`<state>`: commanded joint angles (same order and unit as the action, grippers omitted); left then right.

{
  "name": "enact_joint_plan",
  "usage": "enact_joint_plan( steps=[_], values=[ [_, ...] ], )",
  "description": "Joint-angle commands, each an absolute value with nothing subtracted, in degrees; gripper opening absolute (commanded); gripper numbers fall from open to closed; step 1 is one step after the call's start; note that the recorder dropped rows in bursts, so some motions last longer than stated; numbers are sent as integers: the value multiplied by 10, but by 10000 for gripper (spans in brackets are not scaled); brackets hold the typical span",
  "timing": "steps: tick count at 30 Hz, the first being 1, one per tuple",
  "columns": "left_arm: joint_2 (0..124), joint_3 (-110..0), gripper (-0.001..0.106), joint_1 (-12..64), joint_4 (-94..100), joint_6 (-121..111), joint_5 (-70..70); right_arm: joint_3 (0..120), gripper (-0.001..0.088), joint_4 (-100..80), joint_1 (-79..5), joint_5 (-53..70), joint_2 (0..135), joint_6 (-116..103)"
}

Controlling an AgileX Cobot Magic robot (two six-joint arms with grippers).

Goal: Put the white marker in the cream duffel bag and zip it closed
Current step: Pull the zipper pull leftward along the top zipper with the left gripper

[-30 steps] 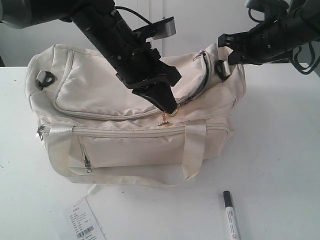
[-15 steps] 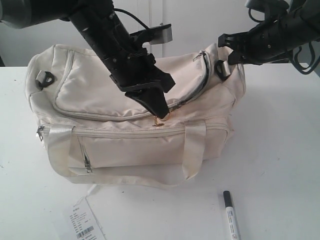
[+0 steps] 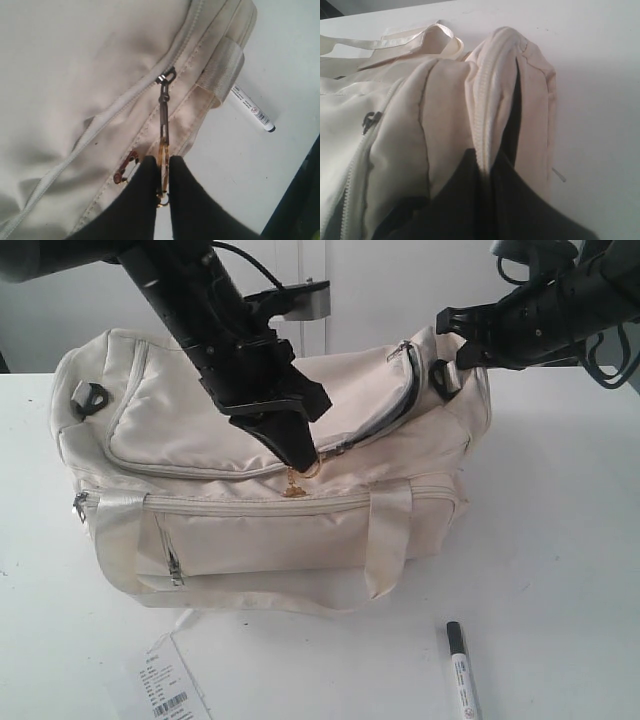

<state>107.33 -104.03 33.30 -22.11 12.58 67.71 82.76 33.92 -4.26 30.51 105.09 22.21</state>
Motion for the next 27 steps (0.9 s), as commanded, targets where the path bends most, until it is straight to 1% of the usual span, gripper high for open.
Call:
enact_joint_plan(
  steps=[27],
  values=[
    [1073, -1040, 0, 333, -157, 115, 700, 828, 0, 339, -43, 305, 1051, 222]
  ],
)
